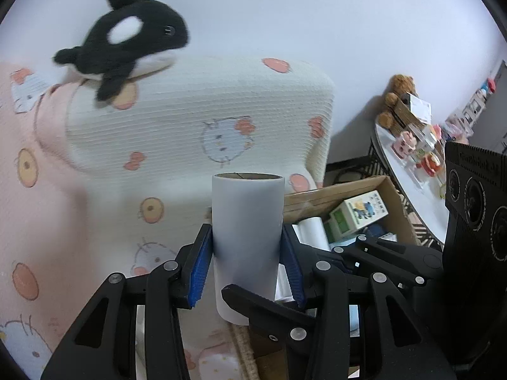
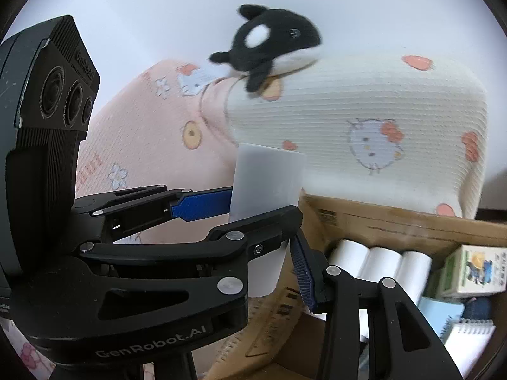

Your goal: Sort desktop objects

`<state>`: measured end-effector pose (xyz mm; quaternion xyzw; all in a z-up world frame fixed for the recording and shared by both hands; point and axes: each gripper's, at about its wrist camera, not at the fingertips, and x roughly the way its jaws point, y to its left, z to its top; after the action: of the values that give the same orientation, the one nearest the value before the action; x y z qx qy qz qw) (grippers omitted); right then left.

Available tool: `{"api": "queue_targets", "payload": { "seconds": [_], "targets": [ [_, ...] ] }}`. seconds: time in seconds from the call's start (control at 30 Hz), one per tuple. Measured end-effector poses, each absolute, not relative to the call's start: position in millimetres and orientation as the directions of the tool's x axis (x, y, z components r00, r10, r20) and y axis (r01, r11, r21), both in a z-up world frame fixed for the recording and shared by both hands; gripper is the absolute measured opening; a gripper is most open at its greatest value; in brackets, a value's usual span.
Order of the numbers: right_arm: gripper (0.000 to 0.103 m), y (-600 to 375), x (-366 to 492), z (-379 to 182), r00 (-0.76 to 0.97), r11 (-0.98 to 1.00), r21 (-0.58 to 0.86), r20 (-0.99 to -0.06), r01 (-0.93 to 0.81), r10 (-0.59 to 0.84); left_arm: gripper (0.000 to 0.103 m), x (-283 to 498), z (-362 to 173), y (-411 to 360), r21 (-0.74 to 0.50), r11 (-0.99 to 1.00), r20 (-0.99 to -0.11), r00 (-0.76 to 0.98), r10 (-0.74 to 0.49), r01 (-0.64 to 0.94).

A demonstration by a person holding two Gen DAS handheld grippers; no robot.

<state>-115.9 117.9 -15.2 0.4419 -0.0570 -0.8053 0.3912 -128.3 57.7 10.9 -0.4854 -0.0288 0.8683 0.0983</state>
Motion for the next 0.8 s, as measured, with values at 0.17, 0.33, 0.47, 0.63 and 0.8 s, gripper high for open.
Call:
{"api": "queue_targets", "payload": {
  "seconds": [0.17,0.33,0.47,0.63,0.8],
  "targets": [
    [0.041,137.1,-124.3,-21.1,-0.309,-0.729,0.416,-0.709,0.544,-0.635,0.046,-142.9,-0.8,82.4,-0.159,-0.971,-0.858,-0.463,0.224,-0.177],
    [0.041,155.4,-134.2,-27.8,-0.318,-0.760,0.397,-0.735,0.516,-0.599,0.047,-156.6,-10.6,103.7,-0.179,-0.962,-0.872,-0.419,0.251,-0.204],
    [0.041,168.6,-141.7,-41.1,-0.296,-0.769,0.408,-0.752,0.493,-0.589,0.047,-163.5,-27.5,115.5,-0.200,-0.955,-0.889,-0.369,0.270,-0.219],
    [0.041,174.8,-145.1,-70.5,-0.245,-0.793,0.395,-0.803,0.464,-0.544,0.047,-174.2,-63.6,122.0,-0.276,-0.942,-0.914,-0.251,0.318,-0.189],
    [0.041,182.6,-151.4,-84.0,-0.222,-0.801,0.409,-0.814,0.437,-0.536,0.047,-181.5,-77.5,126.8,-0.304,-0.937,-0.918,-0.211,0.337,-0.170]
  ]
}}
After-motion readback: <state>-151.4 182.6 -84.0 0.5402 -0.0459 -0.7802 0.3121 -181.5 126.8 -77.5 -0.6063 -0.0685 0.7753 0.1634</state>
